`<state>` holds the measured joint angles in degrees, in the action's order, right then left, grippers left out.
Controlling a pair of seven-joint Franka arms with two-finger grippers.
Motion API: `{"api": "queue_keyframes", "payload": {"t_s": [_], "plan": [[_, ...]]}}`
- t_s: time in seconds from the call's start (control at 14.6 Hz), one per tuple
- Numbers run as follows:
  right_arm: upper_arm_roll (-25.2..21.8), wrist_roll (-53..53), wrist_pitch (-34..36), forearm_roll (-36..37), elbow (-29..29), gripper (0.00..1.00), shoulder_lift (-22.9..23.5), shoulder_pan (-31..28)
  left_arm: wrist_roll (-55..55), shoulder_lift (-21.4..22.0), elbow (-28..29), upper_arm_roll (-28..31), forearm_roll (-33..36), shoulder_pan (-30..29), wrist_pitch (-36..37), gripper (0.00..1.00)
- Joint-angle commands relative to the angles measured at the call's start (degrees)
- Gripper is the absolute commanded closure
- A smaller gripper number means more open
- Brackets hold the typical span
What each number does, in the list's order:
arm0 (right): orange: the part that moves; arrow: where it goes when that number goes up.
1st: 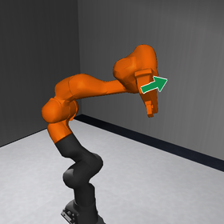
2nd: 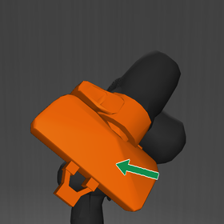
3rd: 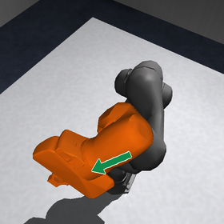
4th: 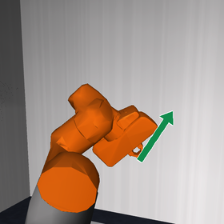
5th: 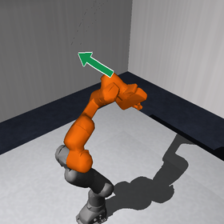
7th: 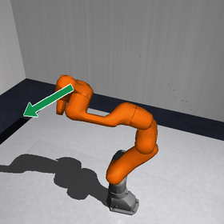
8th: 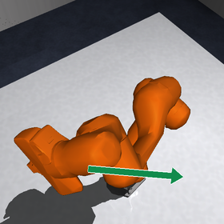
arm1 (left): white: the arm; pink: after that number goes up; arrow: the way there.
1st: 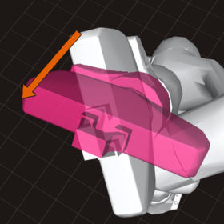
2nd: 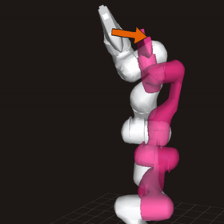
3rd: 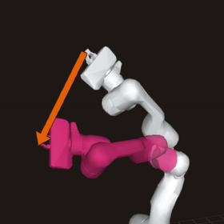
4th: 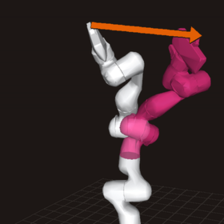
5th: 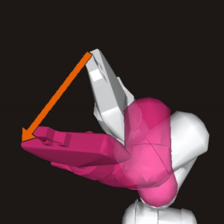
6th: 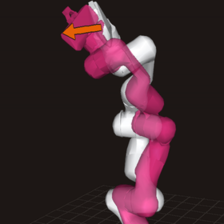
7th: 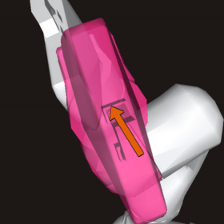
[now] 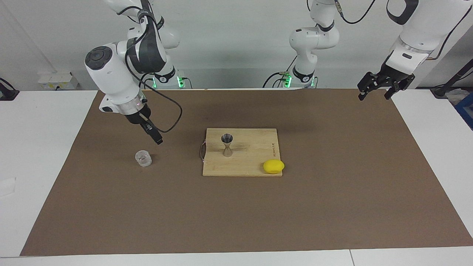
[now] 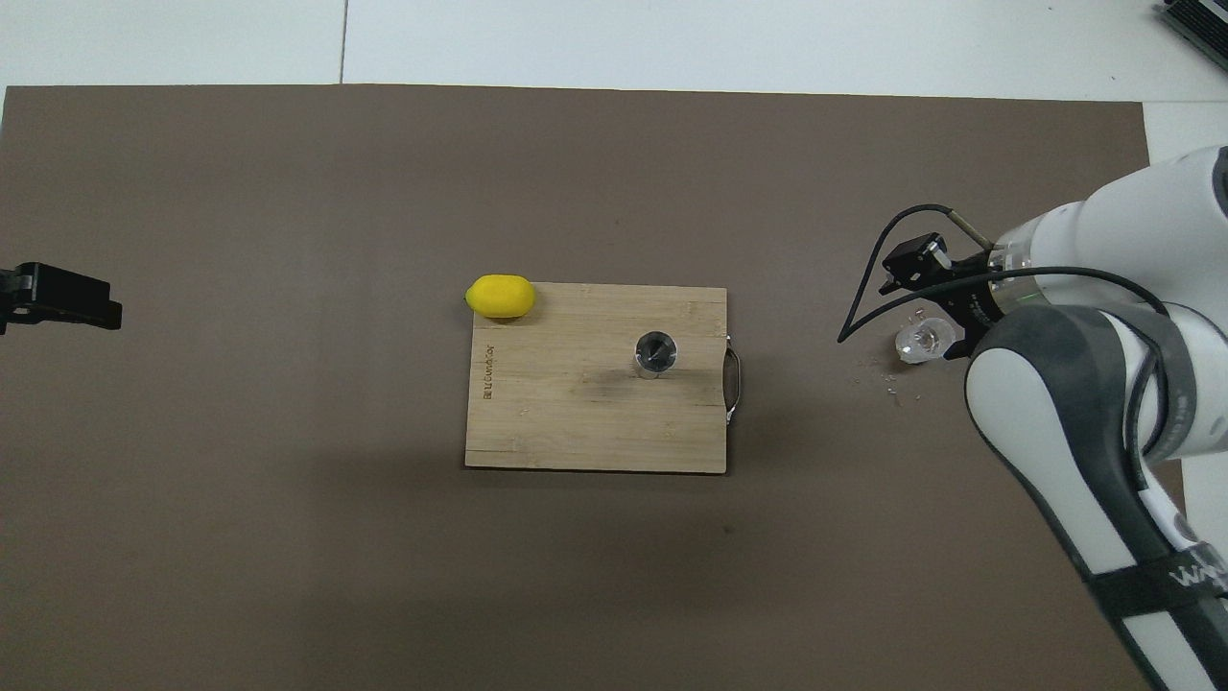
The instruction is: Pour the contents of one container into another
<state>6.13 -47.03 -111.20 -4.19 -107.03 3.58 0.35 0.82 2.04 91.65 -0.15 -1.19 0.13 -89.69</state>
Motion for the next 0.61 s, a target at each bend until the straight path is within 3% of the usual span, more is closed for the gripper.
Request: {"api": "queue_keyframes", "payload": {"t_s": [0.0, 0.55], "plan": [[-0.1, 10.9, 3.5, 4.3, 3.1, 0.00, -0.2, -0.5, -0.6, 1.5, 1.9, -0.1, 0.7, -0.3, -1.2, 0.00], [-0.1, 17.0, 12.4, 7.2, 12.5, 0.00, -0.5, -1.1, -0.7, 1.5, 1.5, -0.1, 0.7, -0.3, -1.3, 0.00]]}}
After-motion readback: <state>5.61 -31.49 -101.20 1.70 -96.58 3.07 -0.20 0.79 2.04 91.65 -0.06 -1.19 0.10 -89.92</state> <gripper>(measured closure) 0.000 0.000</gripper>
